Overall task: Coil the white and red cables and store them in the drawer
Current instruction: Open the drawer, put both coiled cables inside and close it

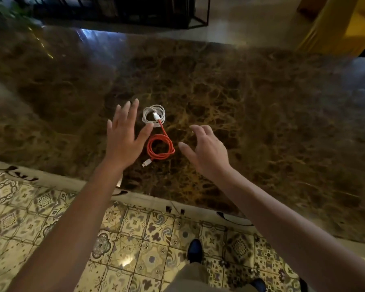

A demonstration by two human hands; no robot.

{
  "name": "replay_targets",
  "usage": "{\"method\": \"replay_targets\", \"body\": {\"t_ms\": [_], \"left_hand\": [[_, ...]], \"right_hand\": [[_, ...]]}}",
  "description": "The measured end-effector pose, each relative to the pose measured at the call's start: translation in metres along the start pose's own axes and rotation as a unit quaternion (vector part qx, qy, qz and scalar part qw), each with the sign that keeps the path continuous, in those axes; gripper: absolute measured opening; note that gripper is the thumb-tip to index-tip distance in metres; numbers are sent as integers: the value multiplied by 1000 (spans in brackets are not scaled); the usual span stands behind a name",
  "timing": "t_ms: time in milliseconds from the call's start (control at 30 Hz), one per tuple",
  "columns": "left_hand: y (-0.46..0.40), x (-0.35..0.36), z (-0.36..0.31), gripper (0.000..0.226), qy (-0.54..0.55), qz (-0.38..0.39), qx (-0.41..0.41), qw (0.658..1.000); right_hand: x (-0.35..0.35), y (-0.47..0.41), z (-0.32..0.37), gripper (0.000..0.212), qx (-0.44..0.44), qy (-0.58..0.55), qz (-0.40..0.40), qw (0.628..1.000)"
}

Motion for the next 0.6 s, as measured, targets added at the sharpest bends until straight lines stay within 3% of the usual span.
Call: {"method": "replay_targets", "body": {"t_ms": [200, 433, 600], "left_hand": [[-50, 9, 13, 59, -38, 19, -51, 998], [-77, 33, 18, 51, -48, 115, -93, 988], [-86, 30, 18, 38, -27, 93, -110, 989]], "right_hand": [[26, -27, 12, 65, 31, 16, 15, 999], [47, -37, 25, 34, 32, 27, 40, 998], [55, -45, 25, 19, 42, 17, 73, 996]]}}
Point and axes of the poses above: each hand's wrist, its own y-axis away from the middle knuckle, its own x-axis out of the palm, z = x × y, the point moved 10 cm from there along -y, towards the middle knuckle, and after that the axes turned 11 degrees about -x, right-handed, at the moved point
